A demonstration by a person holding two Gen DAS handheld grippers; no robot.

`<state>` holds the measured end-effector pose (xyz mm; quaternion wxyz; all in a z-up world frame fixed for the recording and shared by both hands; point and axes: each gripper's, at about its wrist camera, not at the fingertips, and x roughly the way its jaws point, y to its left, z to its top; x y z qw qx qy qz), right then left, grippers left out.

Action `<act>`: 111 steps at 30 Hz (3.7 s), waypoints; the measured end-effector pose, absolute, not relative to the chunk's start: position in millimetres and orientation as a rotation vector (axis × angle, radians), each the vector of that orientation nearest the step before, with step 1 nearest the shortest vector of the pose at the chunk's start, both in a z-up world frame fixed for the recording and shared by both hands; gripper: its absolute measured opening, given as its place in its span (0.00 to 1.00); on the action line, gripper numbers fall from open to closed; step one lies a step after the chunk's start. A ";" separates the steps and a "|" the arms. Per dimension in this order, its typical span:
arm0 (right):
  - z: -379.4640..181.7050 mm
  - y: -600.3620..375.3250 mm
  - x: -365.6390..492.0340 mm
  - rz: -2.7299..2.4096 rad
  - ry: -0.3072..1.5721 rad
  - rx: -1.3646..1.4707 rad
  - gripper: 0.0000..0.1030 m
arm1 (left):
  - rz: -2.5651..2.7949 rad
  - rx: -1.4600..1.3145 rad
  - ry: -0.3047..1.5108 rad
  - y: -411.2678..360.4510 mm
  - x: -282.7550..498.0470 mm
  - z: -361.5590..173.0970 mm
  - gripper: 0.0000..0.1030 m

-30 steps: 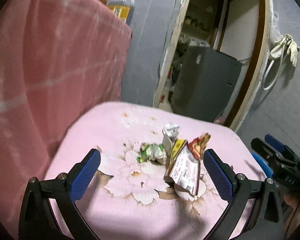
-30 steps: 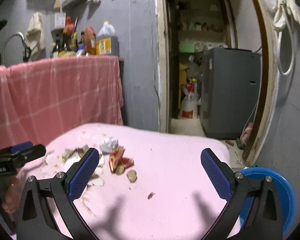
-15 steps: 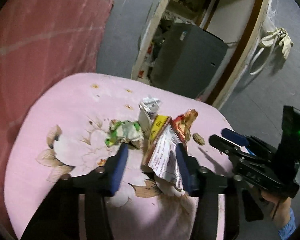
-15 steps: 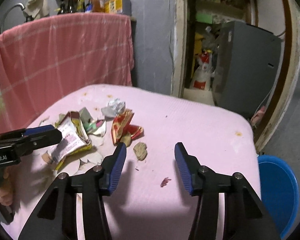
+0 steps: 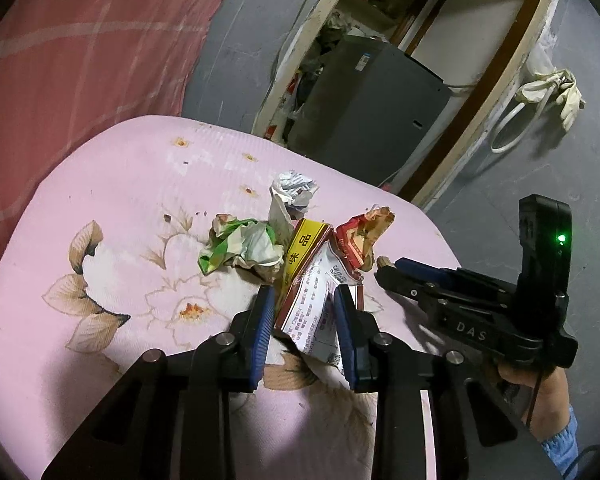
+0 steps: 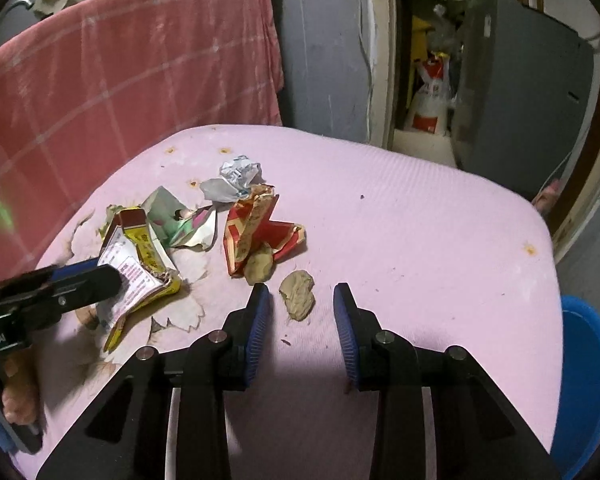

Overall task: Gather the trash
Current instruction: 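Grasp a brown scrap with the right gripper while the left gripper grasps a yellow-labelled packet, then carry both items over the blue basin and open both grippers to drop them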

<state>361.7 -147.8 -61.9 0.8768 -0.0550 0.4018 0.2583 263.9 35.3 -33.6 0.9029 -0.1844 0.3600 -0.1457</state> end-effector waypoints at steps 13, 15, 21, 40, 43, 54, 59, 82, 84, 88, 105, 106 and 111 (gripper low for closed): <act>-57.1 -150.4 349.3 0.556 0.771 -0.113 0.13 | -0.315 -0.387 0.734 34.5 262.2 -32.2 0.22; -54.3 -151.5 345.4 0.549 0.741 -0.109 0.13 | -0.314 -0.373 0.716 32.4 259.3 -29.3 0.21; -43.7 -155.1 326.7 0.521 0.619 -0.115 0.13 | -0.292 -0.272 0.652 14.9 243.6 -16.6 0.18; 23.0 -226.1 244.2 0.404 0.174 -0.007 0.13 | -0.260 -0.144 0.316 -58.6 211.9 37.7 0.17; 37.8 -247.7 232.4 0.366 0.115 0.017 0.13 | -0.283 -0.137 0.267 -76.3 212.5 48.7 0.17; 56.2 -324.7 213.0 0.168 0.022 0.066 0.13 | -0.401 -0.138 0.199 -146.6 222.0 71.9 0.17; 47.8 -354.4 215.1 0.105 0.047 0.089 0.13 | -0.456 -0.122 0.223 -182.3 232.5 70.2 0.17; -15.2 -418.6 254.6 0.017 0.340 0.230 0.13 | -0.558 -0.167 0.628 -261.2 306.5 -0.5 0.17; -18.5 -419.3 257.4 0.016 0.360 0.234 0.13 | -0.554 -0.166 0.646 -261.6 309.7 -5.7 0.17; -24.8 -421.7 263.5 0.014 0.398 0.244 0.14 | -0.547 -0.169 0.678 -261.2 313.4 -13.5 0.18; -14.4 -416.9 264.3 0.009 0.385 0.254 0.45 | -0.462 -0.174 0.595 -215.2 295.6 7.9 0.45; -11.9 -414.8 263.3 0.013 0.373 0.253 0.46 | -0.450 -0.176 0.576 -208.7 292.6 11.7 0.49; 7.9 -396.7 255.3 0.050 0.285 0.244 0.62 | -0.385 -0.179 0.479 -175.1 277.0 32.5 0.62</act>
